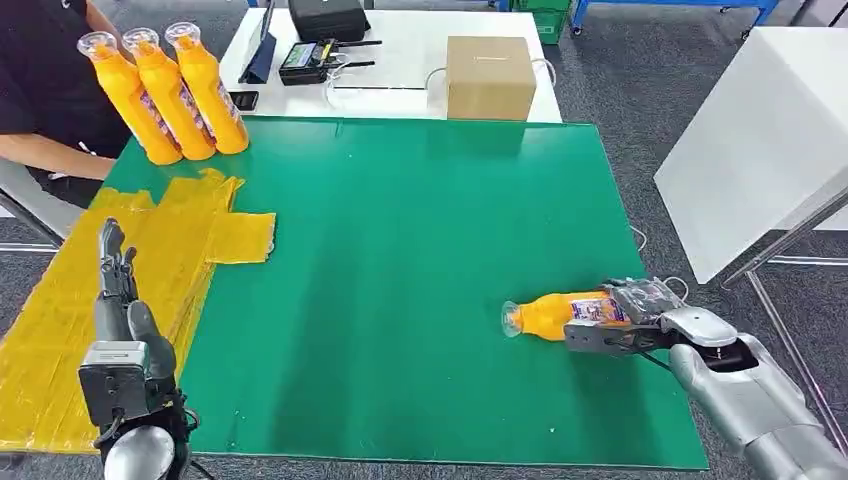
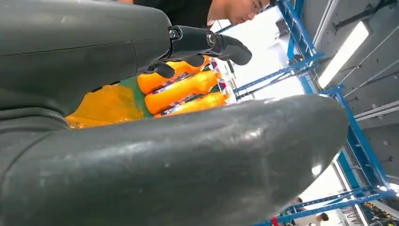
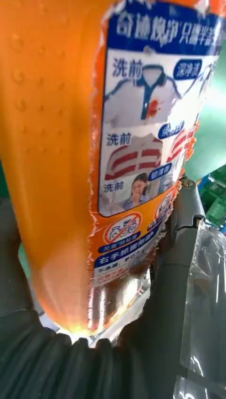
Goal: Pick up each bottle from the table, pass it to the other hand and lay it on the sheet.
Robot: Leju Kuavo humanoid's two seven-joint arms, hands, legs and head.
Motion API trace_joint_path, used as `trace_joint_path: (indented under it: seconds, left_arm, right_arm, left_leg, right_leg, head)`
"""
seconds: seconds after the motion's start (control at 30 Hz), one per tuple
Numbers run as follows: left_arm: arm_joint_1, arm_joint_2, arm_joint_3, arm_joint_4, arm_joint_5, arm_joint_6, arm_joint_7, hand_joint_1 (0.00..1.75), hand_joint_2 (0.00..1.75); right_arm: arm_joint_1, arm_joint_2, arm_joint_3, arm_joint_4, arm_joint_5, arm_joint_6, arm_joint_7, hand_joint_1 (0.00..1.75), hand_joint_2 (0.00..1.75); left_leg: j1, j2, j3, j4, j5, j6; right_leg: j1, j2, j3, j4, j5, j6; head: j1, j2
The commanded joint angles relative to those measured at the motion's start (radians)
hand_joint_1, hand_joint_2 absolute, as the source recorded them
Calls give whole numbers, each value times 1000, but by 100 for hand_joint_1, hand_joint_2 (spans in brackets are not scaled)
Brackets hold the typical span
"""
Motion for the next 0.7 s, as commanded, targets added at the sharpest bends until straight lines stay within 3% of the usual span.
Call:
trace_joint_path:
  seconds: [0.03, 0.2, 0.27, 0.33, 0.4, 0.47, 0.5, 0.53, 0.6, 0.7]
  left_arm:
    - [-32, 31, -31, 65, 8, 7, 3, 0, 0]
    - [-29, 33, -33, 61, 8, 10, 4, 0, 0]
    - [-12, 36, -37, 47, 31, -27, 32, 0, 0]
    - [24, 40, -38, 32, 223, -243, 145, 0, 0]
    - [71, 44, -11, 45, 482, -451, 189, 0, 0]
    - [103, 36, -6, 52, 556, -523, 170, 0, 0]
    - [123, 32, -6, 50, 624, -579, 168, 0, 175]
    - [148, 25, -11, 45, 692, -630, 171, 0, 175]
    - [171, 27, -33, 36, 734, -679, 161, 0, 175]
    - [177, 24, -67, 13, 696, -680, 134, 0, 175]
  right_arm:
    - [-3, -16, 56, 52, -11, 13, 2, 175, 175]
    - [6, -7, 38, 49, -22, -1, 12, 175, 175]
    - [22, 37, -28, 36, -45, -54, 63, 175, 175]
    - [65, 115, -142, -43, -23, -191, 152, 175, 175]
    - [85, 193, -228, -176, -65, -266, 120, 175, 175]
    - [99, 258, -280, -313, -106, -319, 102, 175, 175]
    - [114, 284, -297, -385, -153, -331, 77, 175, 175]
    - [135, 306, -307, -473, -226, -327, 57, 175, 175]
    - [160, 301, -298, -561, -294, -312, 48, 175, 175]
    - [191, 299, -281, -624, -337, -304, 20, 175, 175]
  left_leg:
    - [3, -6, 5, 0, -1, -1]
    - [2, -4, 5, -1, -1, -1]
    - [1, -3, 4, -1, 0, -1]
    - [2, -2, 4, -1, 0, -1]
    - [2, 1, 5, -2, -1, -1]
    - [1, 4, 5, -2, -1, -2]
    - [0, 6, 2, -1, -1, -2]
    - [2, 8, 7, 0, -4, -3]
    - [1, 9, 4, -1, -3, -2]
    - [2, 1, 3, 0, -2, -2]
  right_leg:
    - [3, 0, 5, -1, 0, -6]
    - [2, 0, 5, -2, 0, -5]
    - [1, 0, 4, -1, 0, -3]
    - [2, 1, 4, -2, 0, -4]
    - [2, 4, 4, -2, 1, -4]
    - [1, 8, 3, 0, 1, -5]
    - [0, 9, 0, 1, 1, -4]
    - [2, 14, 2, 2, 0, -9]
    - [2, 11, 0, 2, 0, -6]
    - [2, 3, 1, 2, -2, -5]
  head:
    - [0, 0]
    - [0, 0]
    - [0, 0]
    - [0, 0]
    - [0, 0]
    - [0, 0]
    - [0, 0]
    - [0, 0]
    - [-1, 0]
    - [-1, 0]
